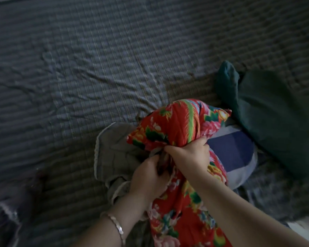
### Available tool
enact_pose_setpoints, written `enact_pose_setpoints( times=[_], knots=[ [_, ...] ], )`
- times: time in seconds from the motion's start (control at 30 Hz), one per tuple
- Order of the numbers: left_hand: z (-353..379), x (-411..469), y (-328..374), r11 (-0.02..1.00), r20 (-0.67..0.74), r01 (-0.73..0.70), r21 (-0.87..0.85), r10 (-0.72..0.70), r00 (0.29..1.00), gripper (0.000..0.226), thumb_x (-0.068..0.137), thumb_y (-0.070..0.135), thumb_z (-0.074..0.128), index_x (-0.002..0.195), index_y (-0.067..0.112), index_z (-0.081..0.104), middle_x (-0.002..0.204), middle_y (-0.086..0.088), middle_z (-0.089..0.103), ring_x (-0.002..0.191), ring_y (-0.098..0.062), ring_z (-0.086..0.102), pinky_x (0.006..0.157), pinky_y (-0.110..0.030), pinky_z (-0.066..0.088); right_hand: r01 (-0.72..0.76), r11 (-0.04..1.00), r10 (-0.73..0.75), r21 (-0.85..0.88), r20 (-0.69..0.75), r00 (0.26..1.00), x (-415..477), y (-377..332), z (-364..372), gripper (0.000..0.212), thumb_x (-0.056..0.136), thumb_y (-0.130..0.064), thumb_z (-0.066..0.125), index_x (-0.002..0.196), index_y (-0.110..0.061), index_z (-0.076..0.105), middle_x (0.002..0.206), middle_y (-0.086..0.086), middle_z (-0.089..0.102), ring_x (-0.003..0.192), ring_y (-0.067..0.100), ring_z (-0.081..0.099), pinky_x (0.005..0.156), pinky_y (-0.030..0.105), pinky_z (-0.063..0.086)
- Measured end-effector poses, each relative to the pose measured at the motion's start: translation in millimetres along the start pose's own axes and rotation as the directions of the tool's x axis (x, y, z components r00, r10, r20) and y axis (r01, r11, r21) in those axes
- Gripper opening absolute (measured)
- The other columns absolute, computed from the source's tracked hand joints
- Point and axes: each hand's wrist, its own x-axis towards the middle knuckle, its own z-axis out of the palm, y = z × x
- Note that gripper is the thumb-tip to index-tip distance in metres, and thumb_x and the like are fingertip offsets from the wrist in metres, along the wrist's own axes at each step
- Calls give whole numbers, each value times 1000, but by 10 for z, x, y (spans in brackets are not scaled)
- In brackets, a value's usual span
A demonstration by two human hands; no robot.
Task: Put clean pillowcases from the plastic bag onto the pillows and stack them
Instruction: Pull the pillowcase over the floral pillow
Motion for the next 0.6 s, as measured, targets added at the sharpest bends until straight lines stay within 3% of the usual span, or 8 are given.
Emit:
enact_pose_setpoints(
  times=[0.1, 0.2, 0.3, 0.4, 0.43, 0.5, 0.57, 0.6],
  knots=[
    [-129, 4, -157, 994, 42, 79, -69, -76, 996, 6, 89, 28, 55, 90, 30, 60, 85, 4, 67, 80, -17, 63, 69, -31, 50, 30, 997, -35, -68, -63, 997, 89, -7, 102, 101, 60, -41, 78, 137, -5, 23, 131, 15, 41, 122, 32, 41, 101, 41, 40],
    [-498, 0, -305, 961, -280, 211, -177, -255, 925, 10, 88, 12, 52, 79, 9, 55, 69, -9, 54, 65, -27, 54, 59, -38, 41, 68, 989, -76, -129, -53, 996, 126, -2, 79, 91, 64, -37, 78, 132, -7, 25, 126, 16, 44, 116, 34, 46, 91, 38, 42],
    [-1182, -69, -382, 927, -594, 308, -213, -373, 713, 25, 91, 16, 50, 114, 6, 52, 103, -18, 60, 93, -35, 58, 79, -40, 45, 137, 977, -138, -164, 8, 990, 63, 107, -62, 72, 67, -35, 75, 118, -14, 29, 115, 12, 52, 102, 33, 54, 75, 36, 45],
    [-1644, -126, -349, 940, -768, 323, -108, -285, 574, 52, 89, 21, 52, 136, 9, 34, 136, -20, 46, 120, -41, 47, 99, -46, 37, 262, 950, -249, -172, 93, 964, -132, 267, -208, 74, 70, -31, 72, 128, -21, 28, 110, 8, 57, 96, 30, 57, 76, 40, 51],
    [-1666, -76, -325, 949, -765, 310, -55, -240, 598, 56, 88, 26, 56, 137, 11, 34, 136, -19, 46, 120, -41, 47, 98, -45, 37, 315, 928, -290, -198, 147, 946, -191, 315, -254, 78, 73, -30, 71, 136, -23, 25, 112, 8, 57, 99, 29, 57, 78, 39, 51],
    [-1535, 64, -329, 966, -592, 257, 26, -192, 783, 59, 79, 53, 62, 125, 19, 49, 122, -13, 59, 110, -35, 56, 91, -42, 43, 402, 885, -336, -234, 276, 901, -276, 379, -340, 87, 75, -28, 69, 145, -28, 18, 119, 6, 56, 106, 26, 55, 81, 32, 48],
    [-1239, 147, -370, 971, -238, 236, 33, -222, 946, 68, 57, 80, 60, 104, 31, 59, 106, -2, 67, 97, -23, 62, 87, -34, 48, 433, 882, -349, -186, 360, 865, -250, 411, -414, 91, 74, -22, 70, 147, -30, 18, 124, 3, 55, 109, 21, 54, 79, 26, 44],
    [-1065, 138, -404, 960, -51, 278, -9, -278, 959, 69, 54, 82, 61, 102, 32, 61, 107, 0, 68, 96, -18, 63, 88, -30, 47, 435, 887, -354, -153, 379, 855, -214, 418, -445, 90, 72, -17, 71, 147, -30, 21, 125, 2, 55, 107, 18, 54, 77, 23, 42]
  ],
)
